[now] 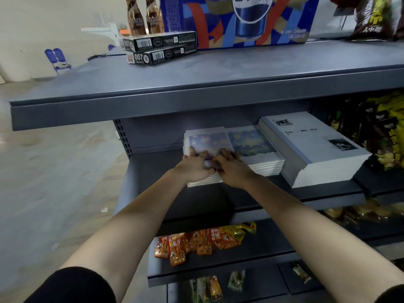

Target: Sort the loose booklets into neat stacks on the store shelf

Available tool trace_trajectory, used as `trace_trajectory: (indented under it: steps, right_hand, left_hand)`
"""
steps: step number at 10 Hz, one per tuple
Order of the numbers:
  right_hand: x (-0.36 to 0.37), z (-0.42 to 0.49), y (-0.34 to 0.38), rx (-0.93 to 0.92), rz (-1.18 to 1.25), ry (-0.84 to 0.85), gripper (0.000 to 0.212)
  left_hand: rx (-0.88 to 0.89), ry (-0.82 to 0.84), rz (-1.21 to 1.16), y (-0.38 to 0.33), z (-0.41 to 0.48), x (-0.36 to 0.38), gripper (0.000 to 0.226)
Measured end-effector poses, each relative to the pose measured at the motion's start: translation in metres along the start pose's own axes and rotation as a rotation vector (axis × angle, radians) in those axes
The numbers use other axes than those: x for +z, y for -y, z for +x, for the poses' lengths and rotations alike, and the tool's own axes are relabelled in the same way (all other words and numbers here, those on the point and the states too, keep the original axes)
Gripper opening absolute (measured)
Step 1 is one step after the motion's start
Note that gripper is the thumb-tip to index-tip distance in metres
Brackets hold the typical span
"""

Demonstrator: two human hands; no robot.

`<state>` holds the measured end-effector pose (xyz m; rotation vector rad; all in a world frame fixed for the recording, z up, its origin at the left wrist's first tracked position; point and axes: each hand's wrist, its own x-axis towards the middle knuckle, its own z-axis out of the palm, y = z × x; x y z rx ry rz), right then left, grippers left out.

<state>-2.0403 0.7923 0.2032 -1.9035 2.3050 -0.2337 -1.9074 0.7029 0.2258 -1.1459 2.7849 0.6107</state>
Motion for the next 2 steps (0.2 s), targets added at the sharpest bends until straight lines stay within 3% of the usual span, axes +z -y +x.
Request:
trace_trajectory:
  steps: [1, 2]
  right_hand:
    - [-0.007, -0.003, 0.003, 0.019, 0.071, 0.022, 0.048]
    - [-0.018, -0.035, -0.013, 0.020, 0.356, -0.035, 0.042]
  left_hand:
    - [0.034, 0.048, 0.002, 0.001, -0.007, -0.007, 0.068]
    - [0.137, 0.034, 0.101, 0.004, -0.031, -0.005, 0.062]
